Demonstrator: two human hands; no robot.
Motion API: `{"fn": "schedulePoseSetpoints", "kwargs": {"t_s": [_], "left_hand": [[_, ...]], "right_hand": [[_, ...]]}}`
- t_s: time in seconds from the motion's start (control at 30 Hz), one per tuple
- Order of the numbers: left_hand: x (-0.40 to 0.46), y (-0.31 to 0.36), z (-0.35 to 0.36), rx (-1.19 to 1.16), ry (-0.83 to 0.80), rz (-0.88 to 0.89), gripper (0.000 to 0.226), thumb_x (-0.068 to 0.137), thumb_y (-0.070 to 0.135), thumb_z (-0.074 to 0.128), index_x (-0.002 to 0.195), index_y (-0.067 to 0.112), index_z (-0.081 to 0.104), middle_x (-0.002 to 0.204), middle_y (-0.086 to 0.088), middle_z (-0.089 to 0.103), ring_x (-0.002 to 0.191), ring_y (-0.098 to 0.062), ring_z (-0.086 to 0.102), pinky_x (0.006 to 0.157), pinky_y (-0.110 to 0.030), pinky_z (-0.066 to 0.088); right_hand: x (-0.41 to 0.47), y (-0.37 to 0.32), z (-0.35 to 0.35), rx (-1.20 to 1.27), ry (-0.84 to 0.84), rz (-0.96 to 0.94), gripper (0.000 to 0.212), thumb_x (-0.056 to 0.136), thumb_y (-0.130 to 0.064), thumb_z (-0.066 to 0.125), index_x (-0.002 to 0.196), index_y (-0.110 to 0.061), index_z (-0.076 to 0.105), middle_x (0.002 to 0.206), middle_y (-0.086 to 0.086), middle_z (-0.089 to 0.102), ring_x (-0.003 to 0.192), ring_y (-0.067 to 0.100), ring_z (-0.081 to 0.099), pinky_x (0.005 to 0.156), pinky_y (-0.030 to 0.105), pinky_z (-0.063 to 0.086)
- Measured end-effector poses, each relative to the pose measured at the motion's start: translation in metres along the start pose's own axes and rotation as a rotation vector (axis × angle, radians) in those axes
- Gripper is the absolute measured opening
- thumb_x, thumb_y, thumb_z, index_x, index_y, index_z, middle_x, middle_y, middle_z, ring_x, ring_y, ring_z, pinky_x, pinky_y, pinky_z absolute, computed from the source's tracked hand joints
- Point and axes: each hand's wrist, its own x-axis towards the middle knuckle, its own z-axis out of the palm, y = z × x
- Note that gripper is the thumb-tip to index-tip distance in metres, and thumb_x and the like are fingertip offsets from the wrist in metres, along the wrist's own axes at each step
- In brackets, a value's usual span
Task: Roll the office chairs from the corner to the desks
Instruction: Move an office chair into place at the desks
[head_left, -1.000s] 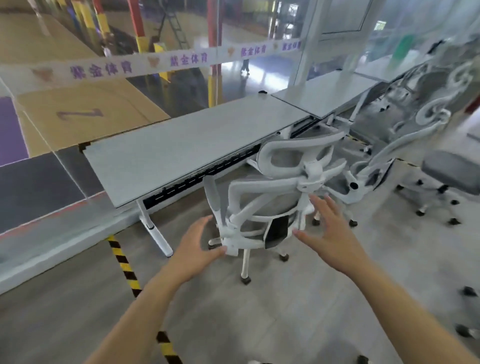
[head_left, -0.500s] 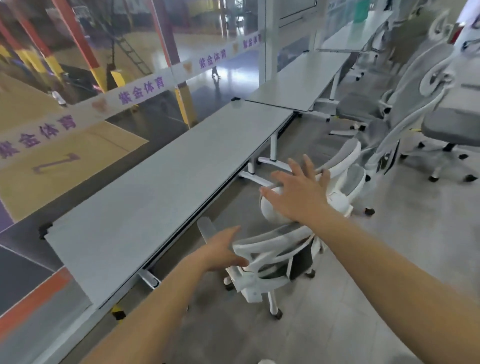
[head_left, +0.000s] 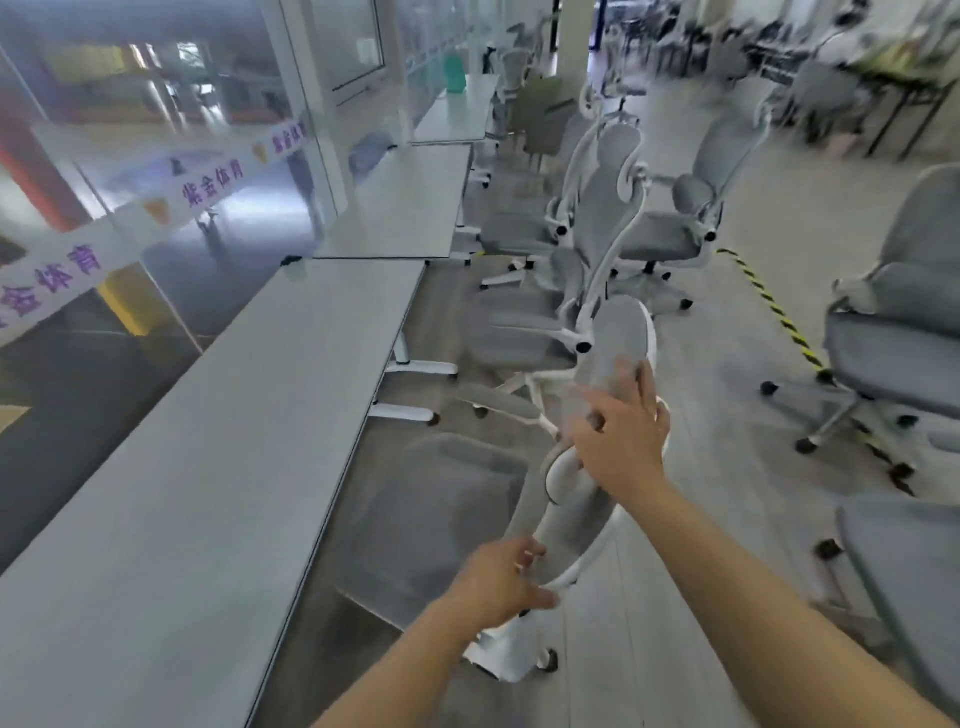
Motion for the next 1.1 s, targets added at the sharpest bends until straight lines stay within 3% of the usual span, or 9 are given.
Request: {"fn": "schedulePoseSetpoints", "kwargs": {"t_s": [0.07,0.17,0.33,0.5,0.67,0.77,0.87,0.97,1.1], "left_hand": [[0.009,0.002,0.011,-0.011,-0.035,0.05,0.07,0.069,0.044,0.08,0.131,0.033,0.05,0.126,0.006,0.055,0.107,-0.012,0.057,0.092,-0.028,0.048],[0.016,0.01,0.03,-0.019,-0.15,0.167,0.089,0.074,0.043,0.077,0.148,0.027,0.03,0.148,0.002,0.038,0.13,-0.018,0.045,0.105,-0.03,0.04],[0.027,0.036,0.044,-0.054,-0.168,0.273,0.094,0.078,0.035,0.074,0.154,0.023,0.019,0.156,0.001,0.03,0.139,-0.02,0.036,0.11,-0.033,0.035],[0.029,0.053,0.065,-0.1,-0.196,0.245,0.094,0.078,0.04,0.073,0.154,0.023,0.02,0.155,-0.002,0.031,0.136,-0.024,0.039,0.109,-0.039,0.038],[0.03,0.073,0.09,-0.106,-0.206,0.199,0.095,0.08,0.046,0.07,0.155,0.029,0.014,0.161,0.003,0.019,0.144,-0.022,0.028,0.115,-0.038,0.031],[0.026,0.092,0.1,-0.138,-0.219,0.163,0.092,0.081,0.042,0.072,0.154,0.029,0.017,0.159,0.004,0.025,0.143,-0.02,0.03,0.113,-0.034,0.032],[0.023,0.114,0.113,-0.098,-0.177,0.125,0.09,0.079,0.036,0.076,0.152,0.027,0.025,0.153,0.001,0.037,0.137,-0.021,0.039,0.107,-0.032,0.039],[0.02,0.133,0.136,-0.016,-0.126,0.072,0.088,0.071,0.043,0.079,0.147,0.029,0.036,0.142,0.002,0.051,0.128,-0.023,0.051,0.104,-0.037,0.045],[0.02,0.146,0.16,0.044,-0.103,0.018,0.06,0.064,0.05,0.081,0.118,0.034,0.058,0.108,0.008,0.07,0.099,-0.016,0.067,0.087,-0.039,0.056]], "right_hand": [[-0.004,0.004,0.001,0.148,0.071,0.103,0.062,0.085,-0.028,0.047,0.146,-0.038,0.038,0.164,-0.007,-0.001,0.15,0.016,-0.004,0.12,0.046,0.011],[-0.01,0.003,0.0,0.494,0.16,0.278,0.079,0.089,-0.006,0.049,0.154,-0.039,0.017,0.163,-0.011,-0.006,0.149,0.01,0.007,0.114,0.027,0.016],[-0.01,0.016,-0.01,0.55,0.224,0.394,0.091,0.077,-0.018,0.056,0.152,-0.041,0.01,0.157,-0.01,0.021,0.14,0.018,0.031,0.116,0.047,0.031],[-0.012,0.037,-0.025,0.52,0.158,0.403,0.094,0.071,-0.022,0.058,0.15,-0.041,0.011,0.152,-0.002,0.028,0.133,0.028,0.039,0.109,0.054,0.04],[-0.009,0.07,-0.047,0.478,0.033,0.333,0.094,0.083,-0.015,0.061,0.154,-0.039,0.004,0.156,-0.014,0.015,0.14,0.02,0.027,0.115,0.049,0.031],[-0.01,0.087,-0.057,0.51,0.058,0.287,0.093,0.082,-0.013,0.06,0.154,-0.037,0.005,0.157,-0.012,0.014,0.142,0.018,0.024,0.117,0.047,0.028],[-0.018,0.099,-0.061,0.606,0.144,0.306,0.09,0.082,-0.009,0.058,0.153,-0.037,0.01,0.152,-0.003,0.03,0.134,0.021,0.039,0.111,0.043,0.038],[-0.03,0.1,-0.061,0.89,0.316,0.4,0.078,0.084,0.0,0.055,0.15,-0.029,0.026,0.132,0.0,0.048,0.105,0.008,0.056,0.088,0.019,0.049],[-0.039,0.109,-0.064,1.14,0.369,0.477,0.068,0.082,0.003,0.053,0.141,-0.028,0.043,0.122,0.0,0.061,0.104,0.014,0.061,0.094,0.032,0.053]]}}
